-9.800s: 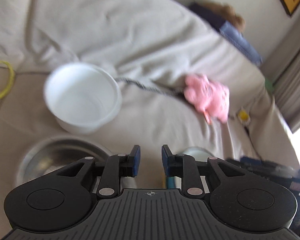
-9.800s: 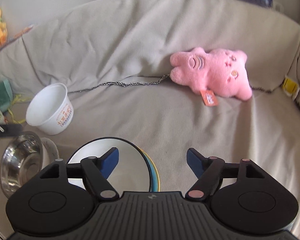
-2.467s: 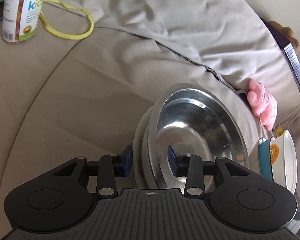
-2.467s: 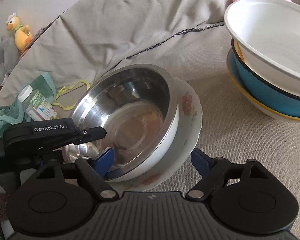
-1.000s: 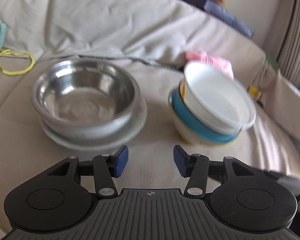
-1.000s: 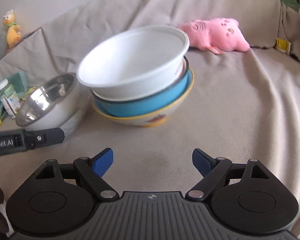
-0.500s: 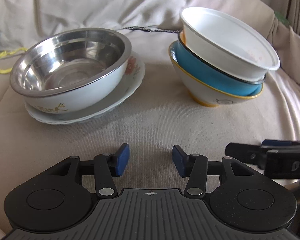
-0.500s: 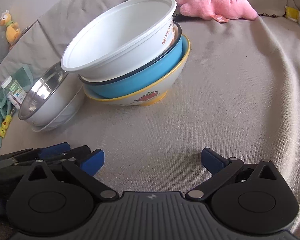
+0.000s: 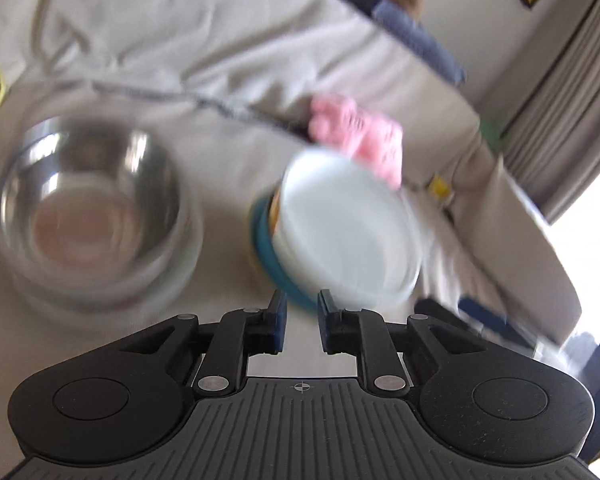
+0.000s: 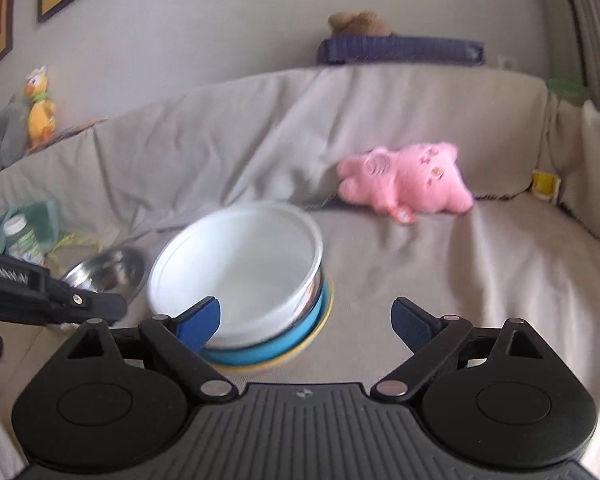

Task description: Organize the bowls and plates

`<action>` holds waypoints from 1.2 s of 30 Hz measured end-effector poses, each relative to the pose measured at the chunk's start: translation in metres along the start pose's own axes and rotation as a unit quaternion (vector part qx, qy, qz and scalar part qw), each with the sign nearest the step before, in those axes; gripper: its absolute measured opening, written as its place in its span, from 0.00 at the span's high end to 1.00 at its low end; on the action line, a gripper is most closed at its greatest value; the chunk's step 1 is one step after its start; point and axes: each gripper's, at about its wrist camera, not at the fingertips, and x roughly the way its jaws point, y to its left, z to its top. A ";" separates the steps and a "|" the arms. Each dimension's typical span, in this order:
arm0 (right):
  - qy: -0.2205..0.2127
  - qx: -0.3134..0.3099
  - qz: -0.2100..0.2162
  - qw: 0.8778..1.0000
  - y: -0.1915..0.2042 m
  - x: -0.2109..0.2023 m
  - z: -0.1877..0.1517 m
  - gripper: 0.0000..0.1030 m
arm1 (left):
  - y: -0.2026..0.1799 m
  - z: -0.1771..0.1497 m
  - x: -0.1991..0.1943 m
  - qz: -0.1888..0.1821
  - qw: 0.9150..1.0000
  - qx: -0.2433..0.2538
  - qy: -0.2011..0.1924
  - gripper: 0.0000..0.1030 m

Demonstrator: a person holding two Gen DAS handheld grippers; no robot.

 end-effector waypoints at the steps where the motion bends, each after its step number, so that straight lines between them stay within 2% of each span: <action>1: -0.002 -0.001 -0.019 1.000 -0.002 0.005 0.008 0.09 | -0.013 0.019 0.002 0.016 1.000 0.015 -0.012 0.82; 3: 0.008 -0.003 -0.053 0.999 -0.007 0.017 0.022 0.09 | -0.039 0.052 0.009 0.040 0.997 0.058 -0.014 0.82; 5: 0.035 -0.002 -0.056 0.998 -0.012 0.029 0.031 0.09 | -0.052 0.070 0.020 0.013 0.995 0.099 -0.003 0.82; 7: 0.072 -0.006 -0.028 0.997 -0.016 0.039 0.035 0.09 | -0.041 0.067 0.026 -0.016 0.997 0.081 -0.003 0.81; 8: 0.088 -0.005 -0.016 0.996 -0.016 0.044 0.036 0.09 | -0.031 0.060 0.031 -0.020 0.997 0.075 -0.001 0.81; 10: 0.122 0.006 -0.001 0.992 -0.017 0.058 0.037 0.09 | -0.017 0.050 0.047 0.020 0.997 0.070 0.039 0.83; 11: 0.132 0.011 0.003 0.991 -0.017 0.064 0.037 0.10 | -0.011 0.049 0.053 0.027 0.996 0.066 0.048 0.84; 13: 0.144 0.014 0.000 0.990 -0.015 0.076 0.035 0.15 | 0.001 0.051 0.054 0.020 0.997 0.044 0.057 0.84; 15: 0.154 0.015 -0.003 0.988 -0.013 0.089 0.033 0.25 | 0.006 0.054 0.053 0.007 0.998 0.035 0.048 0.84; 18: 0.185 0.043 0.014 0.982 -0.017 0.105 0.026 0.32 | 0.007 0.055 0.053 0.010 0.998 0.033 0.043 0.84; 21: 0.206 0.082 0.027 0.975 -0.026 0.116 0.017 0.33 | 0.011 0.056 0.054 0.005 0.999 0.022 0.040 0.84; 24: 0.216 0.088 0.022 0.972 -0.029 0.120 0.009 0.36 | 0.014 0.058 0.054 0.006 0.999 0.000 0.048 0.83; 26: 0.219 0.091 0.031 0.971 -0.030 0.121 0.006 0.36 | 0.018 0.059 0.054 -0.021 0.997 -0.029 0.070 0.82; 27: 0.215 0.093 0.038 0.971 -0.031 0.120 0.006 0.36 | 0.016 0.060 0.051 -0.029 0.996 -0.028 0.074 0.78; 28: 0.209 0.095 0.045 0.972 -0.031 0.120 0.006 0.36 | 0.011 0.061 0.047 -0.025 0.997 -0.015 0.072 0.76; 30: 0.192 0.098 0.050 0.975 -0.032 0.120 0.005 0.36 | -0.004 0.062 0.037 0.005 0.998 0.042 0.055 0.76; 32: 0.171 0.095 0.044 0.980 -0.030 0.123 0.006 0.36 | -0.020 0.060 0.032 0.039 0.994 0.088 0.043 0.76; 36: 0.146 0.093 0.048 0.984 -0.027 0.121 0.004 0.36 | -0.046 0.053 0.033 0.067 0.986 0.151 0.026 0.76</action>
